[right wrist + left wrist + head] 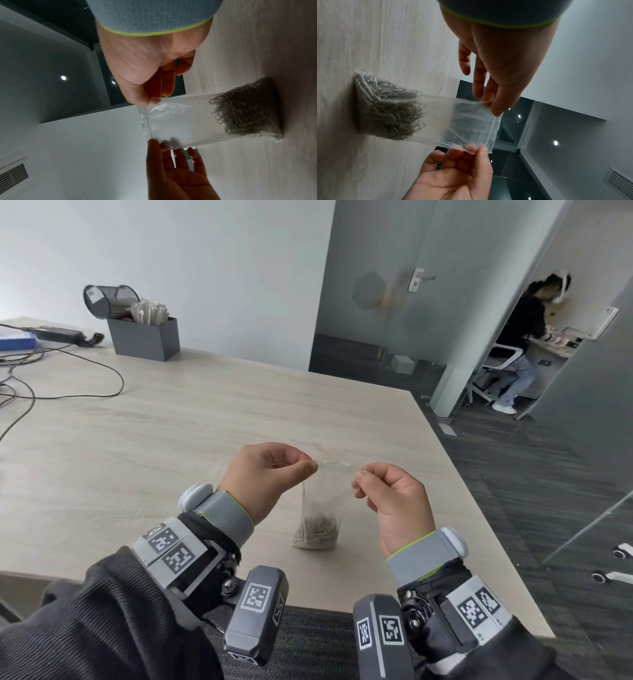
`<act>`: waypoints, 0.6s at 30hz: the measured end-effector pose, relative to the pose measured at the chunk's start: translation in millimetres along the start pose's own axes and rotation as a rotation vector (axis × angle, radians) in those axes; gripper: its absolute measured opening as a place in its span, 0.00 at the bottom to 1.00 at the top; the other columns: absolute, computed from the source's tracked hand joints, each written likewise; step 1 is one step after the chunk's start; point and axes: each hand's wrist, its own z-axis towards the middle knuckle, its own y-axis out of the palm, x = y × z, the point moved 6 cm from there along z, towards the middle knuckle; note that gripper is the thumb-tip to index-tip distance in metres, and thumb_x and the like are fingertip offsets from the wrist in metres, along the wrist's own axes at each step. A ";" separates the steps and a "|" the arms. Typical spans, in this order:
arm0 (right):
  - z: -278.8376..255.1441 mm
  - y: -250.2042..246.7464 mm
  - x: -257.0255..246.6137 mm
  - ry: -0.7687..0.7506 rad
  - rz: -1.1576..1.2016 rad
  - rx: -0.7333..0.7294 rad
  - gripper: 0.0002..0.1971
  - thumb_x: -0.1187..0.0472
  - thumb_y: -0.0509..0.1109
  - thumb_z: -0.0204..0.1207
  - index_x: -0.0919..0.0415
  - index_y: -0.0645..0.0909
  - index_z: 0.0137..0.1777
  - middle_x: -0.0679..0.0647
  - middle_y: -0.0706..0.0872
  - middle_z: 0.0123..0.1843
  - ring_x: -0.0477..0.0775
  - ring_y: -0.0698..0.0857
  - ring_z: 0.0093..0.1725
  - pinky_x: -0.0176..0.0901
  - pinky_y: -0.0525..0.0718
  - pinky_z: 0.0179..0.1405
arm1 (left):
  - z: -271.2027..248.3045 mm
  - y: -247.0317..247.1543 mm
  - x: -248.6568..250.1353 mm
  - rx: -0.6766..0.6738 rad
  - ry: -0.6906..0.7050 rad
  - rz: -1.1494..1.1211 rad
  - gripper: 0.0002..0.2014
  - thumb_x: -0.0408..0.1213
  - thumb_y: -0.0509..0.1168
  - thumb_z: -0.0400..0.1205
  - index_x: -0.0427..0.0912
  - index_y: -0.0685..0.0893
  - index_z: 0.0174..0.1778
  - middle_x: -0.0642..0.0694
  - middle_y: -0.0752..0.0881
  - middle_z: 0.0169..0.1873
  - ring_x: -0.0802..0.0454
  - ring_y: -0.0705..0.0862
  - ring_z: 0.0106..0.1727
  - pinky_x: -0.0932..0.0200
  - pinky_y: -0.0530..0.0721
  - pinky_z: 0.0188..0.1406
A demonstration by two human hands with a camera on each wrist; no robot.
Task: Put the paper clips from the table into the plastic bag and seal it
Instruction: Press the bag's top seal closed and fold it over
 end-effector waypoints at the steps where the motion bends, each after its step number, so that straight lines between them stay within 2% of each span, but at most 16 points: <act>1: -0.1 0.4 -0.5 0.001 0.004 -0.002 0.08 0.76 0.70 0.75 0.65 0.84 0.38 0.53 0.86 0.31 0.42 0.80 0.29 0.27 0.75 0.29 | 0.9 -0.9 0.1 0.006 0.008 -0.003 0.05 0.37 0.80 0.73 0.44 0.91 0.34 0.56 0.92 0.30 0.61 0.87 0.36 0.65 0.83 0.43; 4: -0.1 -2.0 1.4 0.004 0.004 -0.009 0.08 0.74 0.71 0.75 0.63 0.84 0.37 0.54 0.87 0.33 0.43 0.81 0.31 0.28 0.76 0.31 | 2.1 -2.0 -4.3 -0.018 0.005 -0.064 0.06 0.42 0.83 0.70 0.47 0.92 0.36 0.53 0.92 0.34 0.58 0.88 0.39 0.61 0.85 0.47; 6: -1.1 -2.6 4.7 0.022 0.023 -0.045 0.05 0.71 0.74 0.72 0.61 0.85 0.39 0.55 0.87 0.35 0.44 0.81 0.32 0.29 0.77 0.32 | -0.1 0.5 -12.1 -0.101 -0.036 -0.086 0.14 0.48 0.85 0.65 0.52 0.93 0.42 0.56 0.90 0.35 0.56 0.87 0.41 0.60 0.86 0.49; 7: -2.2 -1.5 6.3 0.040 0.036 -0.088 0.02 0.67 0.75 0.70 0.61 0.85 0.41 0.54 0.87 0.36 0.43 0.81 0.33 0.28 0.77 0.33 | -2.0 2.7 -17.2 -0.149 -0.059 -0.056 0.16 0.49 0.85 0.65 0.54 0.93 0.46 0.58 0.89 0.34 0.56 0.86 0.40 0.60 0.87 0.49; 9: -6.3 1.4 13.0 0.091 0.030 -0.205 0.08 0.63 0.76 0.68 0.61 0.86 0.47 0.48 0.89 0.38 0.40 0.83 0.35 0.26 0.77 0.33 | -8.7 6.6 -24.3 -0.217 -0.092 0.051 0.12 0.45 0.82 0.70 0.52 0.92 0.47 0.59 0.92 0.35 0.56 0.87 0.39 0.58 0.87 0.49; 11: -11.6 3.6 20.9 0.138 -0.011 -0.307 0.10 0.62 0.77 0.69 0.58 0.87 0.51 0.43 0.89 0.37 0.39 0.83 0.34 0.25 0.76 0.34 | -14.8 8.1 -29.8 -0.237 -0.137 0.119 0.06 0.43 0.79 0.75 0.48 0.92 0.45 0.57 0.91 0.30 0.60 0.86 0.32 0.64 0.84 0.38; 12: -14.3 4.8 25.2 0.158 -0.042 -0.353 0.11 0.59 0.78 0.69 0.56 0.87 0.51 0.45 0.88 0.36 0.44 0.81 0.33 0.27 0.75 0.33 | -17.9 9.1 -32.8 -0.247 -0.166 0.139 0.07 0.44 0.78 0.76 0.46 0.92 0.43 0.55 0.89 0.26 0.62 0.83 0.27 0.67 0.80 0.32; 14: -19.0 5.5 35.9 0.178 -0.115 -0.430 0.20 0.47 0.83 0.62 0.53 0.88 0.52 0.56 0.80 0.35 0.54 0.72 0.34 0.36 0.69 0.33 | -21.7 10.3 -40.6 -0.264 -0.231 0.151 0.09 0.48 0.76 0.77 0.47 0.91 0.39 0.49 0.87 0.23 0.60 0.81 0.23 0.66 0.75 0.25; 16: -23.7 4.8 44.4 0.206 -0.199 -0.462 0.28 0.35 0.83 0.54 0.48 0.87 0.52 0.60 0.75 0.34 0.54 0.71 0.34 0.39 0.68 0.33 | -23.8 11.7 -44.0 -0.274 -0.267 0.135 0.09 0.48 0.75 0.79 0.47 0.89 0.37 0.47 0.89 0.26 0.55 0.86 0.25 0.61 0.74 0.22; 18: -24.6 2.6 48.5 0.222 -0.272 -0.441 0.25 0.38 0.82 0.58 0.50 0.88 0.52 0.62 0.78 0.31 0.54 0.75 0.31 0.36 0.71 0.29 | -24.0 14.5 -45.3 -0.275 -0.274 0.100 0.10 0.46 0.72 0.82 0.45 0.89 0.40 0.50 0.92 0.32 0.47 0.92 0.33 0.60 0.77 0.22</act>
